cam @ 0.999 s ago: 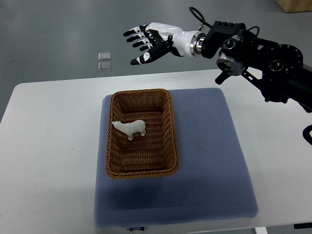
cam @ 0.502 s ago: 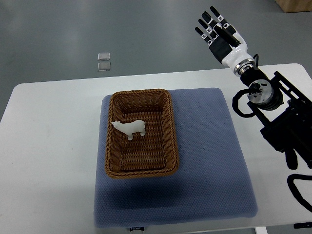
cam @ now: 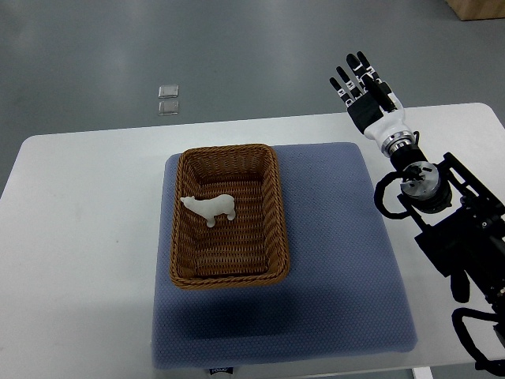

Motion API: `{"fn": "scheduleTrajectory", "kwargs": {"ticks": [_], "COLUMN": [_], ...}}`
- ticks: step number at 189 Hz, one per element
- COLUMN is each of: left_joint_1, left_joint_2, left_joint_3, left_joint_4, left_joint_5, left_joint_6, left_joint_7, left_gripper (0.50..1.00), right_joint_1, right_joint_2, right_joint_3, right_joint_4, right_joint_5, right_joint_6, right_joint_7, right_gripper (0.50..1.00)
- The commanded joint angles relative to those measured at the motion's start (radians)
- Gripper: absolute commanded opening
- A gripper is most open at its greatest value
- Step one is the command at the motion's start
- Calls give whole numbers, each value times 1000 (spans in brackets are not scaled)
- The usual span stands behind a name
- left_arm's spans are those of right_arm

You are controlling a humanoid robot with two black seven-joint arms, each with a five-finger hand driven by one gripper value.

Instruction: Place white bear in brown basket with right hand

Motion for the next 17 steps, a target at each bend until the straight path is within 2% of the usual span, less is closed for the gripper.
{"fn": "scheduleTrajectory", "kwargs": {"ticks": [1, 17], "left_joint_1": [0, 0], "left_joint_2": [0, 0], "left_joint_3": [0, 0], "left_joint_4": [-2, -2], "left_joint_5": [1, 1], "left_joint_6": [0, 0], "left_joint_7": [0, 0], "left_gripper": [1000, 1000], "right_joint_1": [-3, -4], "right_joint_2": [0, 0], "right_joint_3": [0, -2], "right_joint_4": [-2, -2], "right_joint_5": [0, 0], "right_joint_6": [0, 0], "right_joint_7": [0, 0], "right_gripper": [926, 926]}}
